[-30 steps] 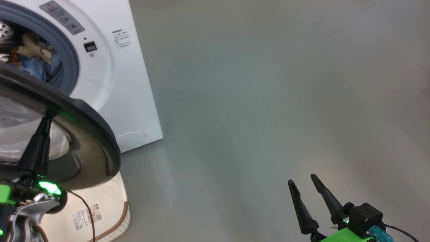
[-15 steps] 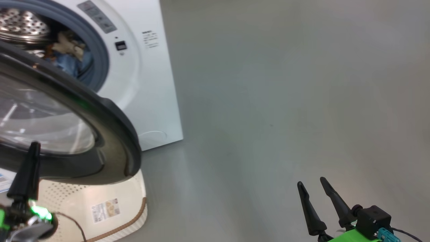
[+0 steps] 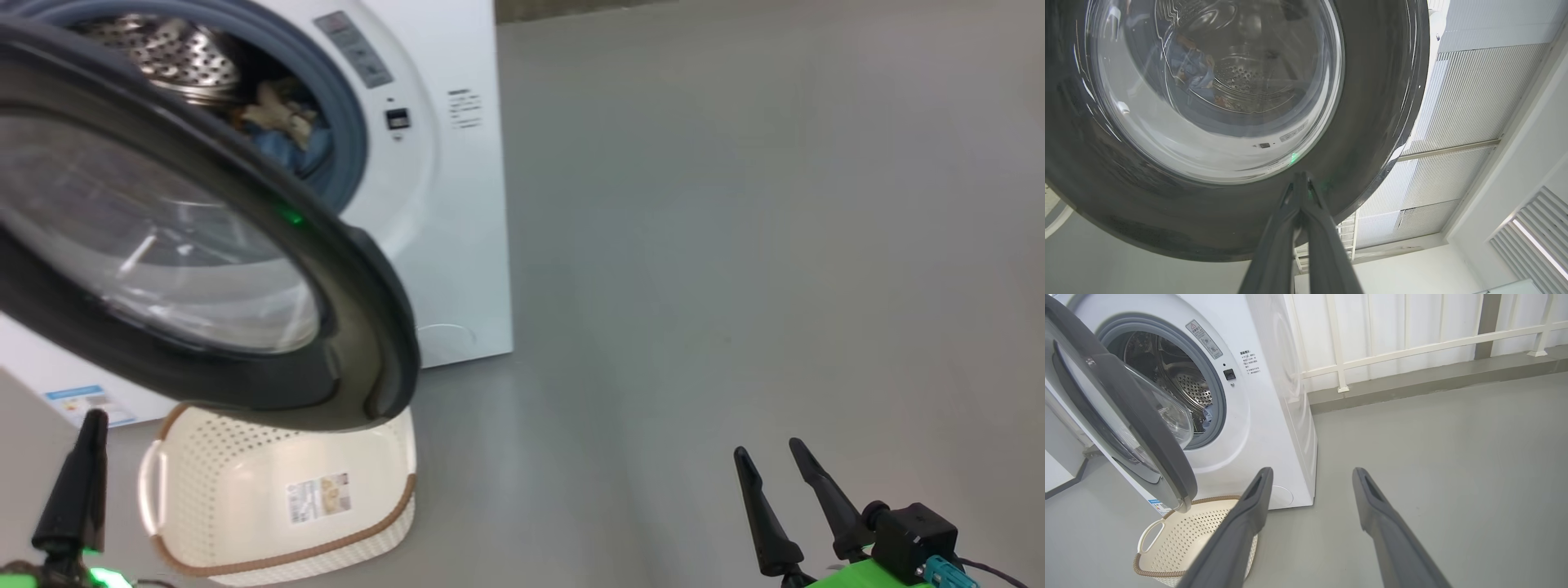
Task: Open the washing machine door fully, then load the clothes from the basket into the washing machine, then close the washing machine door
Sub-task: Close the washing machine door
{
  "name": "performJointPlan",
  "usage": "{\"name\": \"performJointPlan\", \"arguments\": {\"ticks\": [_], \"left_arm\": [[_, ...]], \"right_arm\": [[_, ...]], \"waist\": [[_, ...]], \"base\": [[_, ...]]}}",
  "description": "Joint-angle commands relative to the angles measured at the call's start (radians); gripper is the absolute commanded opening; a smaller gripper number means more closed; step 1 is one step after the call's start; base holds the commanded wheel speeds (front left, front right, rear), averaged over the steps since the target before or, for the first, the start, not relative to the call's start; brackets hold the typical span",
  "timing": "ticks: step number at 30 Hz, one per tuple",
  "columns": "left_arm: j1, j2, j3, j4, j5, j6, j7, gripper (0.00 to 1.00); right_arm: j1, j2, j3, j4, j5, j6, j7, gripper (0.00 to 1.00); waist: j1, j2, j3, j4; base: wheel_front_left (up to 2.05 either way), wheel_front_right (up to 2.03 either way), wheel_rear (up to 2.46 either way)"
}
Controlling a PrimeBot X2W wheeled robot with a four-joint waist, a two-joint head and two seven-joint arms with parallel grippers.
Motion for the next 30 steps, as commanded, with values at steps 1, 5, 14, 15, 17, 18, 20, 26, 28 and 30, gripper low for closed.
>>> {"name": "performJointPlan", "arguments": {"ticks": [1,5,14,15,17,18,20,26,28,30], "left_arm": [[-0.004,0.022,0.022,-0.035,0.006,-0.010,-0.013,0.00],[0.025,0.022,0.005,-0.048,-0.008,-0.010,-0.054,0.00],[0.094,0.022,-0.030,-0.059,0.016,-0.011,-0.092,0.00],[0.100,0.022,-0.034,-0.060,0.016,-0.011,-0.096,0.00],[0.109,0.022,-0.040,-0.060,0.014,-0.011,-0.105,0.00],[0.114,0.022,-0.042,-0.061,0.016,-0.011,-0.110,0.00],[0.124,0.022,-0.050,-0.061,0.018,-0.011,-0.118,0.00],[0.146,0.022,-0.061,-0.048,0.057,-0.011,-0.155,1.00],[0.147,0.024,-0.066,-0.051,0.082,-0.011,-0.177,1.00],[0.147,0.037,-0.077,-0.068,0.123,-0.011,-0.205,1.00]], "right_arm": [[-0.024,-0.003,0.018,-0.020,0.008,0.003,-0.005,1.00],[-0.020,-0.003,0.012,-0.017,0.012,0.003,-0.005,1.00],[-0.022,-0.003,0.013,-0.010,0.023,0.003,-0.005,1.00],[-0.022,-0.003,0.014,-0.010,0.023,0.003,-0.005,1.00],[-0.022,-0.003,0.014,-0.008,0.024,0.003,-0.005,1.00],[-0.023,-0.003,0.014,-0.008,0.025,0.003,-0.005,1.00],[-0.024,-0.003,0.015,-0.006,0.025,0.003,-0.005,1.00],[-0.027,-0.003,0.016,-0.001,0.028,0.003,-0.005,1.00],[-0.027,-0.003,0.017,0.001,0.029,0.003,-0.005,1.00],[-0.028,-0.003,0.018,0.002,0.028,0.003,-0.005,1.00]], "waist": [[0.0001,0.0000,-0.015,0.034],[0.0001,0.0000,-0.023,0.070],[0.0001,0.0000,-0.028,0.141],[0.0001,0.0000,-0.028,0.147],[0.0001,0.0000,-0.029,0.159],[0.0001,0.0000,-0.030,0.163],[0.0001,0.0000,-0.034,0.173],[0.0001,0.0000,-0.042,0.188],[0.0001,0.0000,-0.044,0.192],[0.0001,0.0000,-0.045,0.193]], "base": [[0.00,0.00,0.00],[0.00,0.00,0.00],[0.00,0.00,0.00],[0.00,0.00,0.00],[0.00,0.00,0.00],[0.00,0.00,0.00],[0.00,0.00,0.00],[0.00,0.00,0.00],[0.00,0.00,0.00],[0.00,0.00,0.00]]}}
